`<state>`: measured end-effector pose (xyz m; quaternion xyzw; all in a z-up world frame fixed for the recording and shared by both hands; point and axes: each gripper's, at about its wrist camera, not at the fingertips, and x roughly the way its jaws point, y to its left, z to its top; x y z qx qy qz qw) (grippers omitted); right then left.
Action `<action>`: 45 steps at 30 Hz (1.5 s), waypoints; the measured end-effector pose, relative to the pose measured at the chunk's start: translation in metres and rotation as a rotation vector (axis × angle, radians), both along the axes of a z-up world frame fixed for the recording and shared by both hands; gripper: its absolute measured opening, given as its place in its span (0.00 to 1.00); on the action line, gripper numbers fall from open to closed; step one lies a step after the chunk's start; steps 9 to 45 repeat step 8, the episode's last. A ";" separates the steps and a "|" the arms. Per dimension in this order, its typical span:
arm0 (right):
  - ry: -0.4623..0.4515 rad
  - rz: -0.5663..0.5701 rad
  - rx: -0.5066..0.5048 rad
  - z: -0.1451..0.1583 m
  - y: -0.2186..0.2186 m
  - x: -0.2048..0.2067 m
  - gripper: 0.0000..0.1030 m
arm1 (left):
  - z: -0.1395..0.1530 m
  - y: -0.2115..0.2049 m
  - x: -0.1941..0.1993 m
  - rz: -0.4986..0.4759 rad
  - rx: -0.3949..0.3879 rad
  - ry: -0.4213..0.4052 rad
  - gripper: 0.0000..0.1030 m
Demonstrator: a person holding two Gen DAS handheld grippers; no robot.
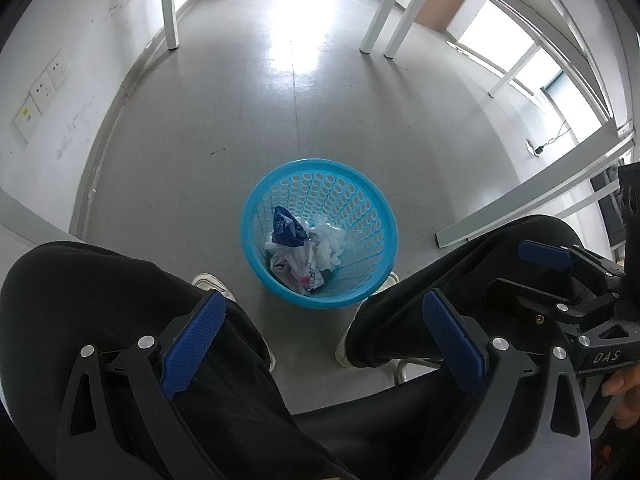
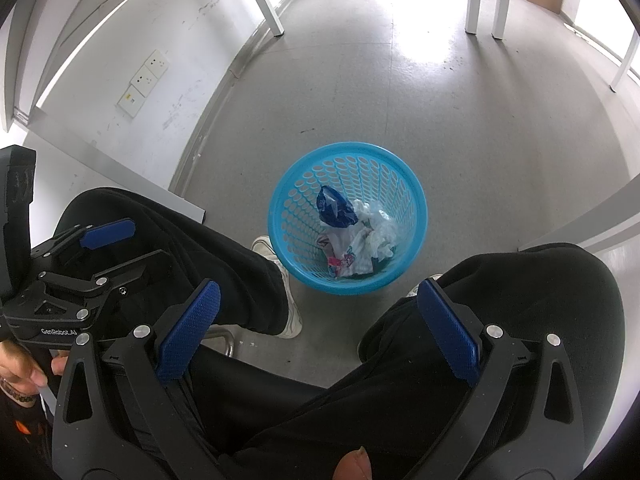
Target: Collect trash
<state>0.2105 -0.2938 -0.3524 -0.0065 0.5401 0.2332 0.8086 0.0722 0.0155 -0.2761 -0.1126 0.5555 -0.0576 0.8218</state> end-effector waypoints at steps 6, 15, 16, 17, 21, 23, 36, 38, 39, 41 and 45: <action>0.001 0.001 -0.001 0.000 0.000 0.000 0.92 | -0.003 -0.003 -0.002 0.002 0.000 0.009 0.94; 0.001 0.000 -0.001 0.000 0.000 0.000 0.92 | -0.002 -0.002 -0.001 0.005 -0.001 0.009 0.94; 0.001 0.000 -0.001 0.000 0.000 0.000 0.92 | -0.002 -0.002 -0.001 0.005 -0.001 0.009 0.94; 0.001 0.000 -0.001 0.000 0.000 0.000 0.92 | -0.002 -0.002 -0.001 0.005 -0.001 0.009 0.94; 0.001 0.000 -0.001 0.000 0.000 0.000 0.92 | -0.002 -0.002 -0.001 0.005 -0.001 0.009 0.94; 0.001 0.000 -0.001 0.000 0.000 0.000 0.92 | -0.002 -0.002 -0.001 0.005 -0.001 0.009 0.94; 0.001 0.000 -0.001 0.000 0.000 0.000 0.92 | -0.002 -0.002 -0.001 0.005 -0.001 0.009 0.94; 0.001 0.000 -0.001 0.000 0.000 0.000 0.92 | -0.002 -0.002 -0.001 0.005 -0.001 0.009 0.94; 0.001 0.000 -0.001 0.000 0.000 0.000 0.92 | -0.002 -0.002 -0.001 0.005 -0.001 0.009 0.94; 0.001 0.000 -0.001 0.000 0.000 0.000 0.92 | -0.002 -0.002 -0.001 0.005 -0.001 0.009 0.94; 0.001 0.000 -0.001 0.000 0.000 0.000 0.92 | -0.002 -0.002 -0.001 0.005 -0.001 0.009 0.94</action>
